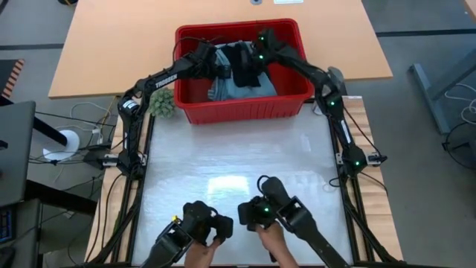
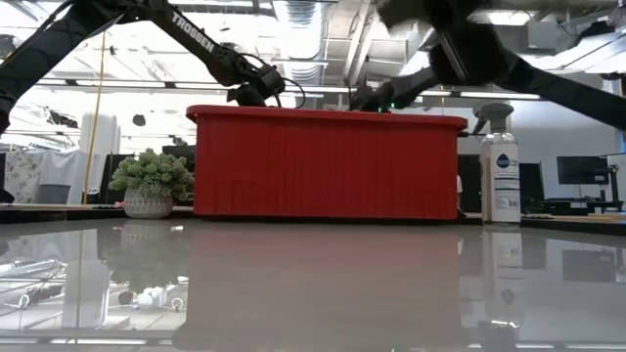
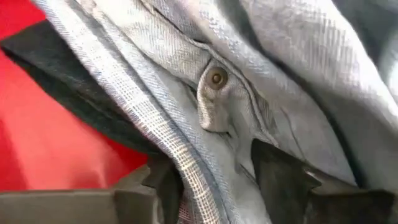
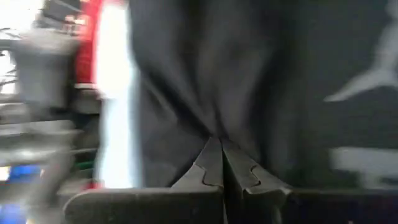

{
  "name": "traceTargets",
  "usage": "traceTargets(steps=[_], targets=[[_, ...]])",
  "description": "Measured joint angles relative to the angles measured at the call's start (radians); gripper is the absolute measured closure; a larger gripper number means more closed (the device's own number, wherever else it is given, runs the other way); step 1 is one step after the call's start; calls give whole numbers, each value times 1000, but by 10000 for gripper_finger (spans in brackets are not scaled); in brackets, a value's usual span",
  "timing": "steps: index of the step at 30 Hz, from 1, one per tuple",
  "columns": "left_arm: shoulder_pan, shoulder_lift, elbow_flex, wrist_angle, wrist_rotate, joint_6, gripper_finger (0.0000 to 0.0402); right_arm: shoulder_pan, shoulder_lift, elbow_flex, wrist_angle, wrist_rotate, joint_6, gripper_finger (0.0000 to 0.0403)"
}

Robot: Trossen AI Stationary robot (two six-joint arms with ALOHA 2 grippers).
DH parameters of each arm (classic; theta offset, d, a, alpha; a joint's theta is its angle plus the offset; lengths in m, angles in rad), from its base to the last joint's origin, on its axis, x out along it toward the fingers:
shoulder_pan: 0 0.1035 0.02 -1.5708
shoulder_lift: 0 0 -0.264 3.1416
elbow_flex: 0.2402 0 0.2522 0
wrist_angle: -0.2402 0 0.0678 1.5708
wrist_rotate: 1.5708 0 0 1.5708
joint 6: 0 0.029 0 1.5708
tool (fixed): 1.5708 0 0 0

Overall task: Fold Laundry from Bin
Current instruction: Put the stacked clothes into the red laundry bin

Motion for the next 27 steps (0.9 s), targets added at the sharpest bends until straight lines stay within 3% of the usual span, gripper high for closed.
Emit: traceTargets(steps=[6, 13, 18, 22, 27], targets=[[16, -17, 0, -50, 112, 22, 193, -22, 59, 2, -87, 32, -46, 388], [74, -83, 2, -180, 117, 119, 189, -29, 62, 2, -103, 57, -74, 388], [116, -147, 2, -192, 199, -13, 189, -31, 62, 3, -110, 53, -76, 388], [102, -206, 3, 83, 358, -167, 189, -24, 44, 17, -109, 52, -88, 388], [8, -199, 4, 410, 309, -235, 189, -26, -42, 19, -102, 64, -103, 388]])
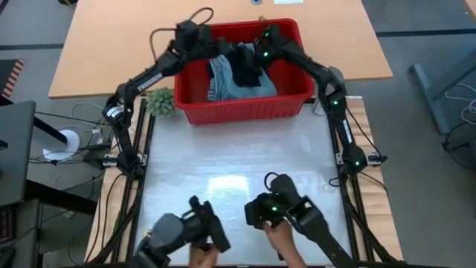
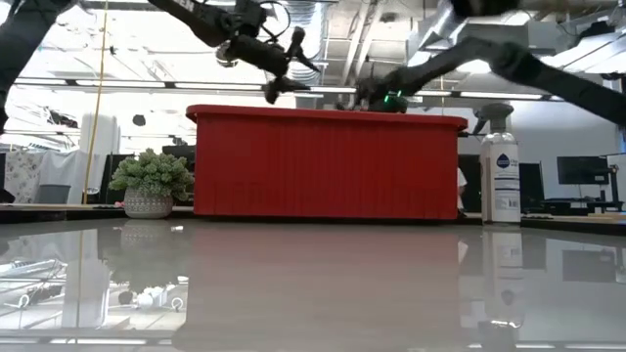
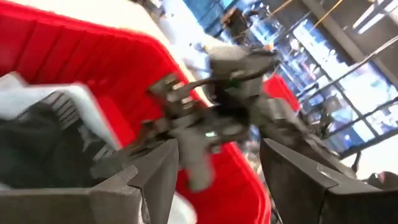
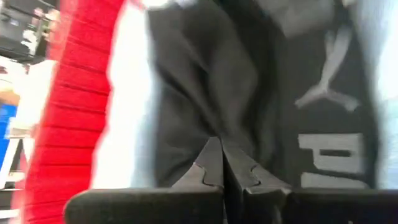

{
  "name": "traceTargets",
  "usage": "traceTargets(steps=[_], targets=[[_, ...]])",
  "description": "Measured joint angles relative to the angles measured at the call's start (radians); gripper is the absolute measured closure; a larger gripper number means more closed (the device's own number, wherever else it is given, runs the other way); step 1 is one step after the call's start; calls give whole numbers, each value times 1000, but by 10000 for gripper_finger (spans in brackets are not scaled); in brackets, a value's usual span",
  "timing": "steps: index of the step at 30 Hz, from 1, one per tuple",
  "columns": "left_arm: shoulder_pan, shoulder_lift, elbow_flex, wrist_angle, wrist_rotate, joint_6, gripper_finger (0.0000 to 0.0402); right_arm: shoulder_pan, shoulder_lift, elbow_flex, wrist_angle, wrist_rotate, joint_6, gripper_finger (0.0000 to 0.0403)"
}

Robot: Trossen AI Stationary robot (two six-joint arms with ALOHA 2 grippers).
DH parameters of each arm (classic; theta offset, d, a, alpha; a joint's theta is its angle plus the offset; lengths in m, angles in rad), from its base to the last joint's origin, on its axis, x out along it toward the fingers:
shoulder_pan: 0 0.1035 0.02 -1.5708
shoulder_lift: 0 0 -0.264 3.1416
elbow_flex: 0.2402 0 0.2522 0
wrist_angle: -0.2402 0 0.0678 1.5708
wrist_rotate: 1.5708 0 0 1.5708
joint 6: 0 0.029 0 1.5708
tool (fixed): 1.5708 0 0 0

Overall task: Fold Laundry from Bin
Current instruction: Put the stacked clothes into the red laundry bin

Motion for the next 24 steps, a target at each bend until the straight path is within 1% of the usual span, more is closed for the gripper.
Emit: traceTargets(steps=[2, 6, 8, 10, 12, 14, 17, 19, 24], targets=[[-27, 22, 0, 58, -33, -13, 189, -8, -52, 2, 8, -1, -7, 388], [-56, 83, -1, 106, -64, -18, 189, -26, -164, 2, 1, 8, -43, 388], [-73, 118, -2, 106, -87, -28, 191, -41, -227, 2, -38, 52, -84, 388], [-87, 153, -3, 107, -106, -38, 201, -58, -289, 2, -75, 120, -141, 388], [-98, 185, -3, 105, -126, -40, 219, -82, -349, 2, -105, 173, -197, 388], [-102, 210, -3, 61, -168, -37, 242, -103, -403, 3, -118, 204, -241, 388], [-109, 237, -3, -47, -293, -23, 280, -134, -470, 4, -123, 209, -264, 388], [-110, 256, -4, -73, -354, -32, 305, -147, -501, 4, -128, 206, -266, 386], [-109, 313, -2, -62, -353, -59, 360, -160, -528, 4, -201, 202, -308, 386]])
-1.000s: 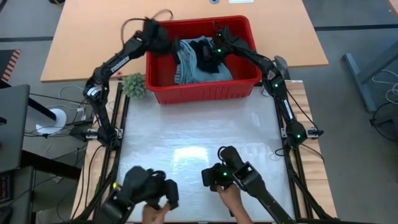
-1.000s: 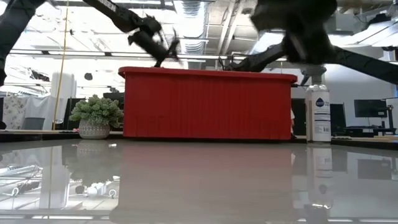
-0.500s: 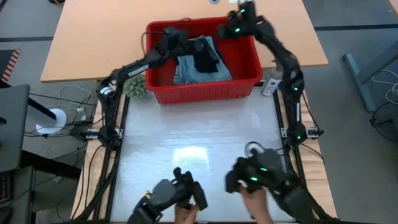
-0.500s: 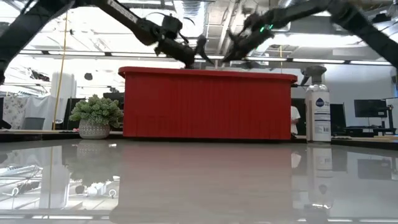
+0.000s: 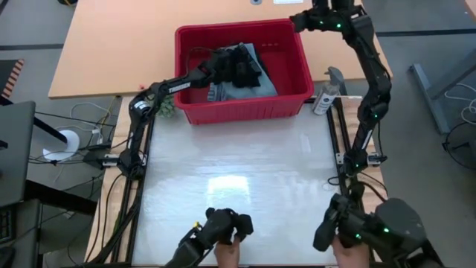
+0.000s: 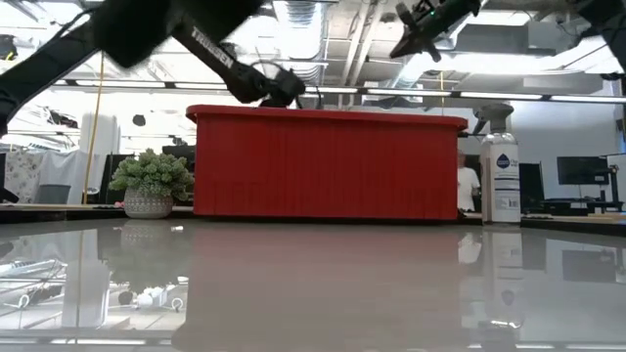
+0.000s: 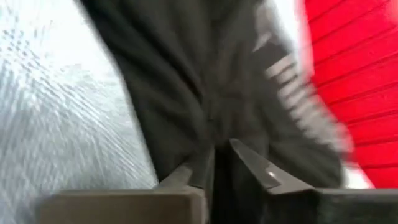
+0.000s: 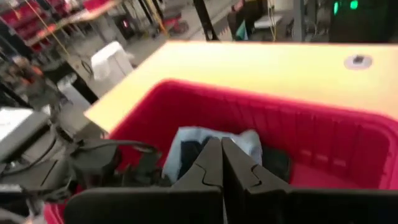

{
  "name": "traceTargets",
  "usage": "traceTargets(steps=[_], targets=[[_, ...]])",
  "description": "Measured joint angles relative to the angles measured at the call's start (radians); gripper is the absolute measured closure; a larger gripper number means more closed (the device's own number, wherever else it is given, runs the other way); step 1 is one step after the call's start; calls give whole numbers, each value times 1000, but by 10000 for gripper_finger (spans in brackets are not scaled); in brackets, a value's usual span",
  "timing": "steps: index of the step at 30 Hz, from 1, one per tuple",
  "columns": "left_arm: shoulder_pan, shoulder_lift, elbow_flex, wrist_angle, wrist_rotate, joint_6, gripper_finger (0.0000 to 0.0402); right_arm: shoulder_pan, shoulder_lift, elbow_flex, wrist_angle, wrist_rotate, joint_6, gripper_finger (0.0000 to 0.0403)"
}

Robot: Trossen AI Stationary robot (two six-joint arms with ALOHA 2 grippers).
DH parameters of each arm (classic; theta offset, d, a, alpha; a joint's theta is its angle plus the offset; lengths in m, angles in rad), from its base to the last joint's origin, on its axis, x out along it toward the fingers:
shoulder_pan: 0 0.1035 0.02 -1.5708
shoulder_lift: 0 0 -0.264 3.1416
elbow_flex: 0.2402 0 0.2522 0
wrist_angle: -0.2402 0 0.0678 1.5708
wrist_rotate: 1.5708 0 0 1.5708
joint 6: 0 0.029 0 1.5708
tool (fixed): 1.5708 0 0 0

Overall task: Fold Laundry from Bin
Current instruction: Put the stacked clothes into the red laundry bin, then return to Home Position

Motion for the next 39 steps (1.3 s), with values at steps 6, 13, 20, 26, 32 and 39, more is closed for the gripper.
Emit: traceTargets(steps=[6, 13, 20, 26, 32, 39], targets=[[2, 61, 2, -71, 38, -48, 398, 15, 10, 0, -67, -2, -39, 381], [28, 44, -1, -67, 121, -50, 397, 8, -13, 0, -63, -43, -39, 381], [54, -58, -4, 46, 290, 2, 337, -1, -74, 0, -62, -57, -39, 378], [73, -180, -4, -17, 323, 82, 252, -27, -175, 0, -75, -80, -69, 377], [96, -381, -4, -32, 559, 128, 224, -73, -311, -1, -177, -267, -166, 371], [14, -724, -1, -80, 600, 361, 223, -89, -507, -6, -338, -293, -339, 370]])
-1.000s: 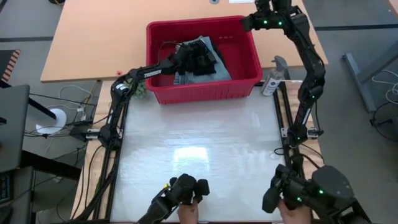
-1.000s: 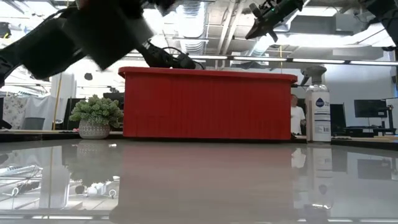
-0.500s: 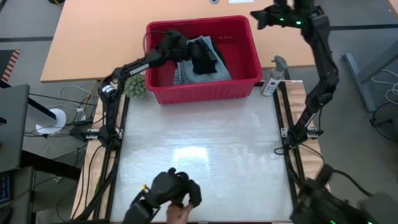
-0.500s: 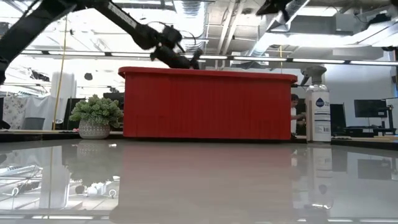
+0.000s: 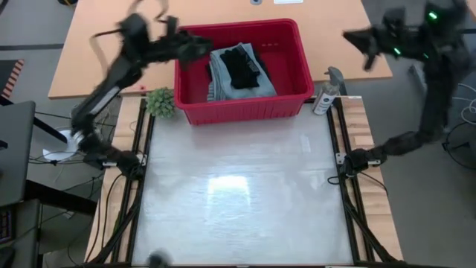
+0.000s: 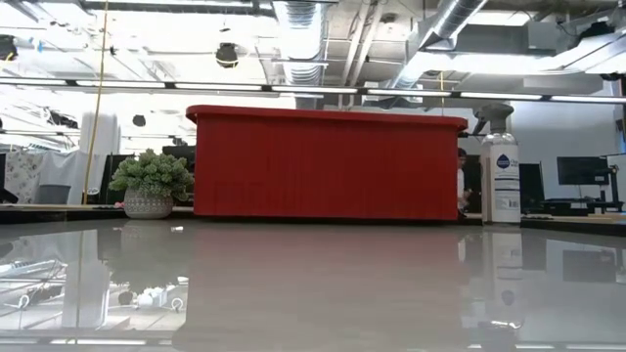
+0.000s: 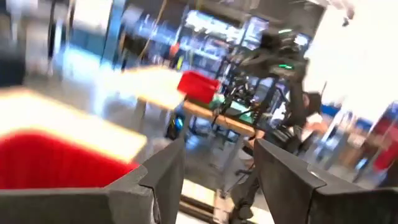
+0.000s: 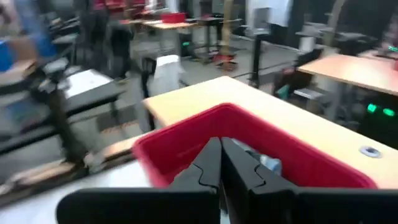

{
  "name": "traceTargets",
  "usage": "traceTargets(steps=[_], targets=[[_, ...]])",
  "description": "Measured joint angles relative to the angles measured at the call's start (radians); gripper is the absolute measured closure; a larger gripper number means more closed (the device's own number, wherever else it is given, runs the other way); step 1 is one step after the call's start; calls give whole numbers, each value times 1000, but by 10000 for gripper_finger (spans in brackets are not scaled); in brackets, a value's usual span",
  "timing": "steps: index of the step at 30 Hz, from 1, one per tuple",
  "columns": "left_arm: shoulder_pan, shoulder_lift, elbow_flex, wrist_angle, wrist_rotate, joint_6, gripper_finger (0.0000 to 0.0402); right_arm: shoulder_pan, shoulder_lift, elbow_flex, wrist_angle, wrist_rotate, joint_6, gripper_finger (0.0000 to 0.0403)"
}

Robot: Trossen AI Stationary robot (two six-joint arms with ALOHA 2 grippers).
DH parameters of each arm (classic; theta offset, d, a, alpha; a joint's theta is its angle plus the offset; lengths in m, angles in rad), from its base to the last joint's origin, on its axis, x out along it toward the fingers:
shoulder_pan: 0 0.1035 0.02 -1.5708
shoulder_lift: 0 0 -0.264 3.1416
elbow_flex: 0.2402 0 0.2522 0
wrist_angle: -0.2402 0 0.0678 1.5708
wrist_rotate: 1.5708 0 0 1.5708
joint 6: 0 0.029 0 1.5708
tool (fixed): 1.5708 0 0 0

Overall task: Fold Laundry from Bin
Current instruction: Return to Home Position

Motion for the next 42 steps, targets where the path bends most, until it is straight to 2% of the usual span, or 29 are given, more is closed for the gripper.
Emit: traceTargets(steps=[4, 7, 9, 11, 13, 14, 15, 17, 18, 21, 24, 26, 29, 32, 36, 40, 42], targets=[[-139, -189, 0, -142, -141, 222, 223, 94, -107, -68, -104, -69, -111, 371], [-273, -301, 0, -269, -266, 289, 223, 221, -161, -184, -115, -239, -222, 370], [-357, -357, 0, -369, -328, 295, 223, 309, -174, -269, -141, -274, -321, 369], [-433, -405, 0, -501, -420, 246, 223, 387, -193, -367, -179, -308, -243, 370], [-511, -442, -8, -627, -506, 182, 223, 463, -217, -496, -154, -351, -245, 370], [-551, -462, -27, -661, -540, 166, 223, 510, -229, -574, -120, -417, -279, 370], [-590, -485, -59, -662, -574, 160, 223, 569, -236, -655, -47, -537, -324, 370], [-670, -538, -160, -577, -626, 159, 223, 661, -240, -819, 86, -809, -401, 370], [-708, -568, -216, -511, -626, 165, 223, 685, -241, -887, 112, -855, -437, 370], [-819, -685, -445, -273, -626, 205, 223, 723, -269, -1032, 92, -852, -515, 370], [-908, -819, -687, -78, -642, 195, 223, 800, -286, -1093, 78, -861, -670, 370], [-962, -899, -851, 41, -677, 154, 223, 813, -298, -1121, 50, -862, -784, 370], [-1028, -987, -1095, 192, -747, 110, 223, 892, -283, -1211, 71, -863, -945, 370], [-1067, -1047, -1274, 364, -836, 63, 223, 895, -240, -1315, 150, -862, -973, 370], [-1099, -1090, -1414, 539, -845, 50, 223, 932, -150, -1388, 254, -860, -983, 370], [-1122, -1094, -1439, 549, -845, 50, 223, 970, -49, -1412, 436, -860, -1103, 370], [-1124, -1092, -1439, 547, -864, 59, 223, 973, 14, -1408, 550, -859, -1089, 370]])
